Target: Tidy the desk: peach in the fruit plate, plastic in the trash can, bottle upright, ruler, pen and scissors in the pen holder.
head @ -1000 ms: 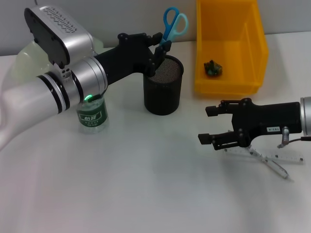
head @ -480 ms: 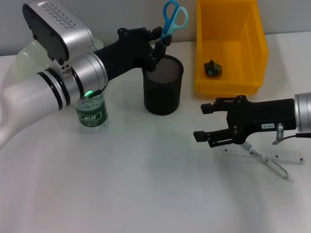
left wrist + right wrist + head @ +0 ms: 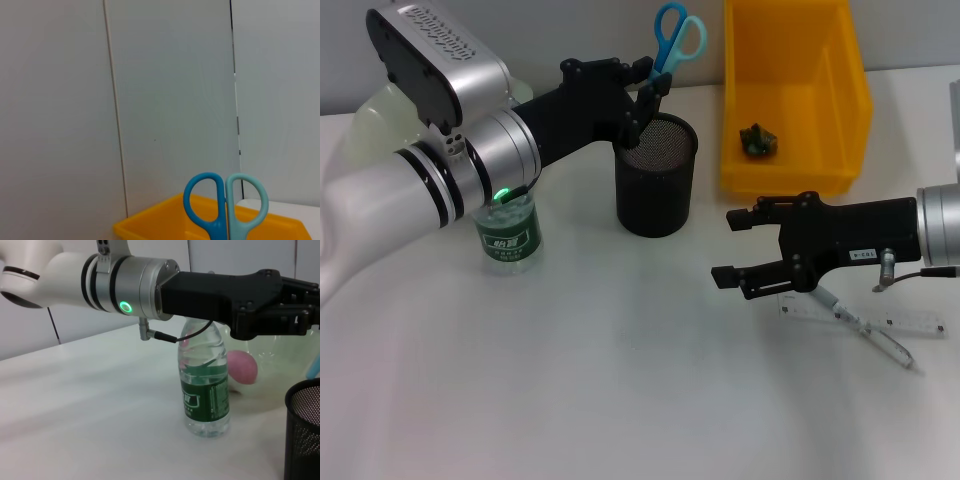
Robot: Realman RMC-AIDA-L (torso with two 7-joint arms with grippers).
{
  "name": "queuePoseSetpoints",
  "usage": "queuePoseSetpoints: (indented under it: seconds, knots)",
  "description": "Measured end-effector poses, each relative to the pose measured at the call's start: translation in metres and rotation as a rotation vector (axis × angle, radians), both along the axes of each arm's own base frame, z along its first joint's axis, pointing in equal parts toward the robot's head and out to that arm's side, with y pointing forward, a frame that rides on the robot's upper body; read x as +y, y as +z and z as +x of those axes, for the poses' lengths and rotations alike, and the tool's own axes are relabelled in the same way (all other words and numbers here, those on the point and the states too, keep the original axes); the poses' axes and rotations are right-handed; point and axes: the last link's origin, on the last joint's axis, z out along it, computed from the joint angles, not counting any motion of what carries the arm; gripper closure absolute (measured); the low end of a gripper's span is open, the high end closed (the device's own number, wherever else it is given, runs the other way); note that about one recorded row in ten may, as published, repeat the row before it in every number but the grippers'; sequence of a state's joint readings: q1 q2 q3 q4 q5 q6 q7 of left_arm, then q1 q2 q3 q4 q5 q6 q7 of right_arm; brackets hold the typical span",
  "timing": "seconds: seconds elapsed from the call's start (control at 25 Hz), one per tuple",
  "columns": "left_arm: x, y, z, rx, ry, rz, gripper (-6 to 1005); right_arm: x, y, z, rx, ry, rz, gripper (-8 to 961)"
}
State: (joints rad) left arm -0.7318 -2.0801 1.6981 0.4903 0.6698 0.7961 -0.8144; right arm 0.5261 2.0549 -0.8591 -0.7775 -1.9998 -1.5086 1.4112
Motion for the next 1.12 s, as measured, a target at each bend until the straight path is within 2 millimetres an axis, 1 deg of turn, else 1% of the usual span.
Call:
queuePoseSetpoints:
  seconds: [0.4, 0.72, 0.96, 1.12]
  knots:
    - [-0.001, -0.001, 0.0, 0.006, -0.002, -0.004, 744, 0.002, -0.002, -0.004, 0.002, 0.01, -0.002, 113]
    - [-0.001, -0.003, 0.003, 0.03, -0.038, 0.009, 743, 0.003, -0.006, -0.009, 0.003, 0.017, -0.016, 113]
    - [-0.003, -0.002, -0.001, 0.025, -0.029, 0.011, 614, 0.001, -0.008, -0.007, 0.009, 0.004, -0.02, 113]
    - [-0.013, 0.005, -0.004, -0.019, -0.038, 0.01, 528, 0.0, -0.008, -0.008, 0.012, 0.003, -0.021, 113]
